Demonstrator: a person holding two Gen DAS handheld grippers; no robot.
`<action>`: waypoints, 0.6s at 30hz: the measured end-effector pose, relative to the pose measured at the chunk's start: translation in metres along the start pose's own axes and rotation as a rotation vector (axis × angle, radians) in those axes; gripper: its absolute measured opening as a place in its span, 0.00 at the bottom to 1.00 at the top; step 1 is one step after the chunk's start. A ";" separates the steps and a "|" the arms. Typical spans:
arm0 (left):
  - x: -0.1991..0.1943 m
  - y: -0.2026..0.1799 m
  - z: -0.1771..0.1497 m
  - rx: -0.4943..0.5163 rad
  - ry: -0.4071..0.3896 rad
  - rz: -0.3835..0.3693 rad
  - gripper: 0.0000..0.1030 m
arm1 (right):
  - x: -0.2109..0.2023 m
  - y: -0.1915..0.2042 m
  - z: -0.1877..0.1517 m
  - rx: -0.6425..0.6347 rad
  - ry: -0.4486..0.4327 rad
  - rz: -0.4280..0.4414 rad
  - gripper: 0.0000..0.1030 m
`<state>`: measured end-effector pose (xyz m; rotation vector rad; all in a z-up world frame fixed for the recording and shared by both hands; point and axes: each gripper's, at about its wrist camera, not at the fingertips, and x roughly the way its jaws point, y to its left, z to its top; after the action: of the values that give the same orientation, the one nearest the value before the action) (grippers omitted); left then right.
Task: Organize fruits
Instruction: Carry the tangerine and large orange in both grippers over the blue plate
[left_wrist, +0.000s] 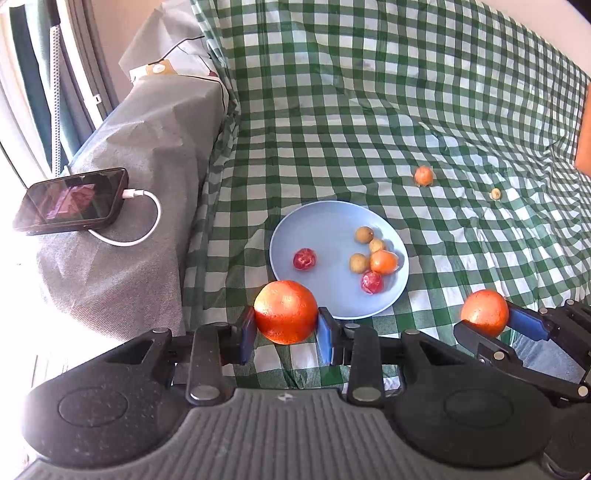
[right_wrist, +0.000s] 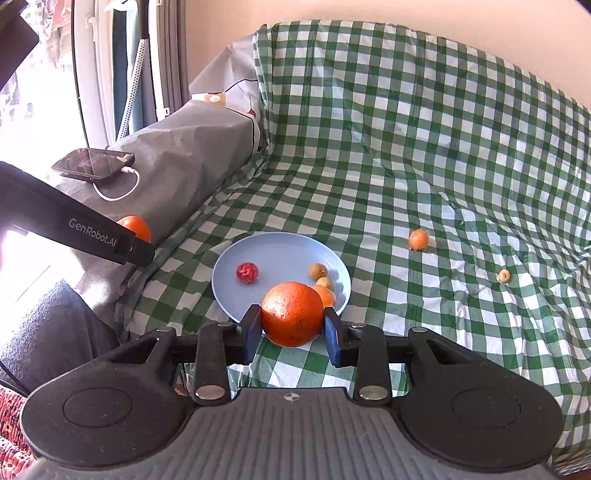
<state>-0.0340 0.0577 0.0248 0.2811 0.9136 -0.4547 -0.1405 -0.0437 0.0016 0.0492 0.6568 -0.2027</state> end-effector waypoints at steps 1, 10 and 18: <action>0.003 0.000 0.001 0.002 0.005 0.000 0.37 | 0.002 -0.001 0.000 0.002 0.004 0.001 0.36; 0.033 -0.009 0.023 0.019 0.039 -0.005 0.37 | 0.028 -0.013 0.001 0.038 0.053 0.003 0.36; 0.078 -0.017 0.050 0.036 0.062 0.006 0.37 | 0.069 -0.021 0.010 0.049 0.097 0.000 0.36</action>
<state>0.0336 0.0020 -0.0100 0.3319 0.9651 -0.4591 -0.0855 -0.0776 -0.0327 0.1063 0.7484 -0.2173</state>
